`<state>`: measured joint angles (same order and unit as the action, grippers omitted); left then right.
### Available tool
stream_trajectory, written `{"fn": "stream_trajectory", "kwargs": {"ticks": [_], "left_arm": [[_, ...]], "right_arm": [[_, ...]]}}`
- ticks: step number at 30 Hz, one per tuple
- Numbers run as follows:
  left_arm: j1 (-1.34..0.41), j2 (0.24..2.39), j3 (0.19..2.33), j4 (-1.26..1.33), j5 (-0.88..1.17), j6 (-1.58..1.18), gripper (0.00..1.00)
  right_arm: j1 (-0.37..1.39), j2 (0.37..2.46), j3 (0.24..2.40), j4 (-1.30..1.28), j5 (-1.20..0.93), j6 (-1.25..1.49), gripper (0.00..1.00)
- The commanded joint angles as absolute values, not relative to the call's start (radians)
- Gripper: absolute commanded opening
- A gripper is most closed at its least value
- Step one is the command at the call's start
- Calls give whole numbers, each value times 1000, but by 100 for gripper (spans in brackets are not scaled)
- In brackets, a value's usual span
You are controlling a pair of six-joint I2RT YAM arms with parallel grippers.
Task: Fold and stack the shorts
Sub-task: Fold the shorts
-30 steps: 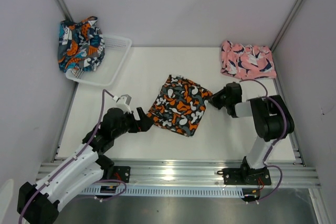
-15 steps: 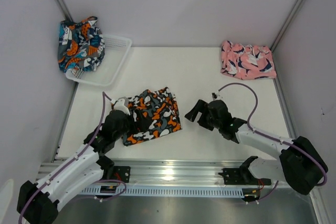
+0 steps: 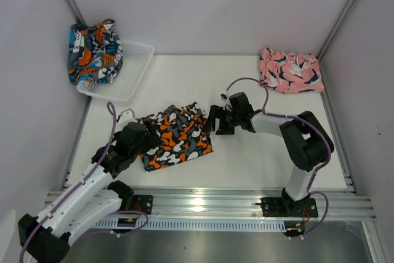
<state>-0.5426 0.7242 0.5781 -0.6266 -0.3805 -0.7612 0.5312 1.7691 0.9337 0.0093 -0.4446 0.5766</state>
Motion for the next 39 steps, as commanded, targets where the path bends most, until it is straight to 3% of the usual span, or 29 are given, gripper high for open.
{"fn": "stream_trajectory", "kwargs": {"ticks": [1, 11, 14, 15, 21, 29, 35, 39], "left_arm": [[-519, 681, 588, -713, -500, -841, 99], [-397, 623, 364, -542, -365, -856, 99], [-370, 595, 327, -509, -331, -845, 99], [-361, 594, 316, -505, -331, -842, 99], [-321, 511, 242, -382, -258, -785, 99], [-204, 618, 256, -331, -169, -704, 99], [-184, 612, 265, -374, -229, -745, 99], [-172, 636, 270, -380, -242, -758, 99]], "right_arm": [[552, 1856, 986, 87, -593, 531, 91], [595, 2000, 1103, 95, -634, 511, 87], [601, 2016, 1134, 44, -603, 492, 73], [601, 2019, 1137, 31, -598, 492, 62], [600, 2013, 1140, 15, -554, 497, 39], [603, 2022, 1157, 6, -554, 500, 36], [601, 2022, 1164, 6, -546, 488, 37], [609, 2034, 1175, 6, -549, 492, 26]]}}
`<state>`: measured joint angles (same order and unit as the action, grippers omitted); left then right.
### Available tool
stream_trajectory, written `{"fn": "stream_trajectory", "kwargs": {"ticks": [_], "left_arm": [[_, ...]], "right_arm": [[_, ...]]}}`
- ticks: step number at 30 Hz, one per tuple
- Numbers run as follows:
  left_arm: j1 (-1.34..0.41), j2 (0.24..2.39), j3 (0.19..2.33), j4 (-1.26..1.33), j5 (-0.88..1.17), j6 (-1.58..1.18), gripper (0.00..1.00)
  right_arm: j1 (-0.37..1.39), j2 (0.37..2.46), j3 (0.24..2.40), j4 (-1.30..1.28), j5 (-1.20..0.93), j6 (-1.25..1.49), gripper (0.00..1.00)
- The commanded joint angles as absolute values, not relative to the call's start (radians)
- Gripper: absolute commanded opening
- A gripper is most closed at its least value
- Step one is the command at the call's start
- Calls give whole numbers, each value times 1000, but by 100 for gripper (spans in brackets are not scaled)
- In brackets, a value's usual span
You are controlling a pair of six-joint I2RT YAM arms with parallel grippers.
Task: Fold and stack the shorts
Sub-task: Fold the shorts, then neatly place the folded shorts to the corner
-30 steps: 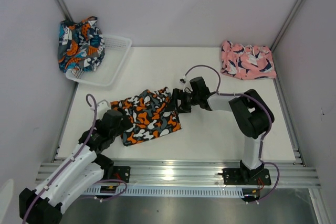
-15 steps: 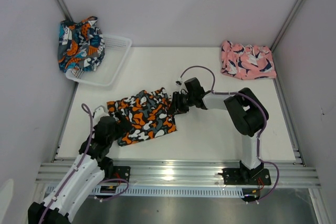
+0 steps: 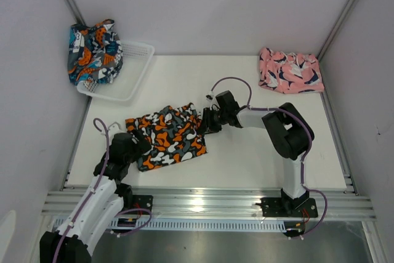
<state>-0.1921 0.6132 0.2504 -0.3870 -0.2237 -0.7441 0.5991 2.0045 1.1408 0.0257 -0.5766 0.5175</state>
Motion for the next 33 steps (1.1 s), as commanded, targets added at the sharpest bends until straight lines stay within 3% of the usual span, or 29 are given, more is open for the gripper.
{"fn": "stream_trajectory", "kwargs": {"ticks": [1, 5, 11, 17, 21, 23, 24, 26, 27, 29, 33], "left_arm": [[-166, 659, 273, -376, -233, -759, 99], [-111, 747, 278, -316, -180, -747, 93], [-72, 775, 278, -278, -147, -744, 86], [-67, 790, 273, -238, -123, -733, 69], [-67, 785, 265, -219, -107, -729, 46], [-67, 788, 262, -210, -103, -727, 45], [-67, 795, 261, -204, -95, -727, 35], [-67, 802, 259, -186, -86, -718, 24], [-66, 814, 258, -164, -71, -715, 12], [-67, 827, 265, -144, -58, -707, 1], [-69, 865, 308, -138, -60, -683, 1]], "right_arm": [[611, 2037, 1178, 6, -549, 494, 23], [612, 2037, 1174, 6, -549, 492, 11], [612, 2023, 1172, -25, -548, 489, 8], [612, 2017, 1175, -28, -549, 494, 4], [612, 2008, 1183, -35, -546, 494, 1], [614, 2006, 1189, -41, -545, 492, 0], [614, 2003, 1190, -43, -545, 492, 0], [614, 2002, 1195, -43, -545, 492, 0], [615, 2002, 1198, -48, -543, 491, 0], [615, 2000, 1207, -54, -540, 488, 0], [612, 1994, 1218, -55, -557, 485, 1]]}}
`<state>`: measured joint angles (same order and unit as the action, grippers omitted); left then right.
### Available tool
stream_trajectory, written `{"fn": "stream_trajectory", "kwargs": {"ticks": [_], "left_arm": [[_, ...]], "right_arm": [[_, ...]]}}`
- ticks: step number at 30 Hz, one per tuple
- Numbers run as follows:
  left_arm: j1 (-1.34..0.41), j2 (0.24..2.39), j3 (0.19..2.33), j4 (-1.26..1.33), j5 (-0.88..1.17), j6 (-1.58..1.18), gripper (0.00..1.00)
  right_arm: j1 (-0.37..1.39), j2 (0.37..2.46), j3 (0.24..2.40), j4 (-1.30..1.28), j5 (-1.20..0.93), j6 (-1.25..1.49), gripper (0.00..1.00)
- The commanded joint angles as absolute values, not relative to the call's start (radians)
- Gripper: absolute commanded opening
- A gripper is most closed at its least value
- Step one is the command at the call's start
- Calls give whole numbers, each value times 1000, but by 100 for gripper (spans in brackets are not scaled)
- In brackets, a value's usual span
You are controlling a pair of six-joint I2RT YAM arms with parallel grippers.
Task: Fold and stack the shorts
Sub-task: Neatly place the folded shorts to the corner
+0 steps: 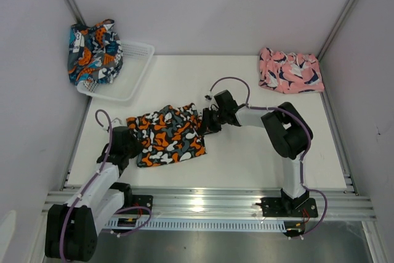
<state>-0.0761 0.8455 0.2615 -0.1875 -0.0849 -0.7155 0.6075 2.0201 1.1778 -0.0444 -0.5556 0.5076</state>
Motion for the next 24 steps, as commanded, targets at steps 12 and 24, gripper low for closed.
{"fn": "stream_trajectory", "kwargs": {"ticks": [12, 24], "left_arm": [[-71, 926, 314, -110, -40, -640, 49], [-71, 920, 316, -110, -35, -629, 49]], "right_arm": [[591, 2026, 1213, 45, -664, 546, 72], [522, 2060, 1086, 308, -798, 699, 80]]}}
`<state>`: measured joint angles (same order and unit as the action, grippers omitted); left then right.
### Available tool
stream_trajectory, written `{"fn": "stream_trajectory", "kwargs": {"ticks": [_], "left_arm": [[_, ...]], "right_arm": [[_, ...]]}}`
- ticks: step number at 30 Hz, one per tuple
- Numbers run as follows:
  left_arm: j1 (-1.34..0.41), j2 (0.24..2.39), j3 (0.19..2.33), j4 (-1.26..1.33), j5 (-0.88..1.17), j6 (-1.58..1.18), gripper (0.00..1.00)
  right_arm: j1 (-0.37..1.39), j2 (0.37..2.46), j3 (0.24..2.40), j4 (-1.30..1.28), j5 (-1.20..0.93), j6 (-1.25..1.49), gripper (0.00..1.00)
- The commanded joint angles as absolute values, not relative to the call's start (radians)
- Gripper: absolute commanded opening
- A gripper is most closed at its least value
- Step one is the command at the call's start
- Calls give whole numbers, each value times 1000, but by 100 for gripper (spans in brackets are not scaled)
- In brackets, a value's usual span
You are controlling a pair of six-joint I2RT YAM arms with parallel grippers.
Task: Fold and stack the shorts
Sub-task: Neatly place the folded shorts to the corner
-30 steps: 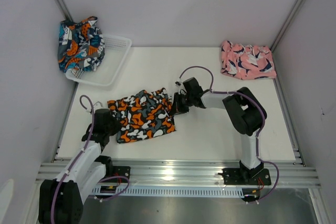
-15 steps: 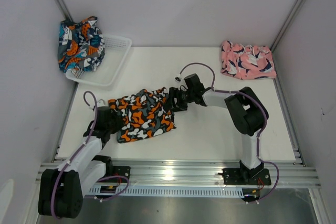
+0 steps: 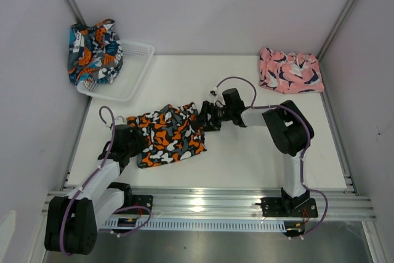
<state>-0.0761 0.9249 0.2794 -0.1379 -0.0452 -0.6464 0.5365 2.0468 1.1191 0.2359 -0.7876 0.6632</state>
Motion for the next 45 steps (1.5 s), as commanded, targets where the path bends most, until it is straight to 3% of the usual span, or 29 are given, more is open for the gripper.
{"fn": "stream_trajectory", "kwargs": {"ticks": [1, 8, 13, 19, 21, 23, 25, 27, 28, 29, 31, 32, 35, 45], "left_arm": [[-71, 917, 316, -110, -34, -624, 49], [-71, 913, 310, -98, -14, -621, 52], [-71, 936, 321, -101, -8, -617, 65], [-71, 933, 316, -94, -8, -615, 65], [-69, 933, 314, -86, -8, -615, 64], [-71, 937, 314, -74, 18, -612, 63], [-71, 943, 314, -71, 20, -611, 60], [-71, 943, 316, -64, 23, -609, 50], [-74, 942, 316, -60, 23, -607, 44], [-75, 940, 314, -55, 23, -606, 32], [-92, 942, 322, -40, 15, -601, 27], [-101, 945, 331, -22, 11, -597, 18], [-170, 1001, 383, -5, -32, -595, 8], [-319, 1429, 705, 117, -78, -617, 0]], "right_arm": [[506, 2043, 1069, 299, -789, 686, 81], [526, 2040, 1097, 250, -776, 641, 84], [580, 2066, 1189, 119, -697, 589, 82], [621, 2118, 1270, 23, -617, 551, 74], [629, 2135, 1279, 12, -603, 546, 67], [634, 2144, 1293, 6, -597, 545, 54], [634, 2146, 1293, 6, -584, 549, 37], [630, 2138, 1290, 11, -571, 552, 30], [624, 2131, 1290, 9, -566, 555, 21], [621, 2126, 1290, 8, -560, 555, 16], [611, 2109, 1295, -9, -540, 548, 5], [609, 2103, 1308, -52, -531, 542, 0], [597, 2085, 1362, -136, -489, 496, 0], [467, 2055, 1532, -377, -368, 371, 0]]}}
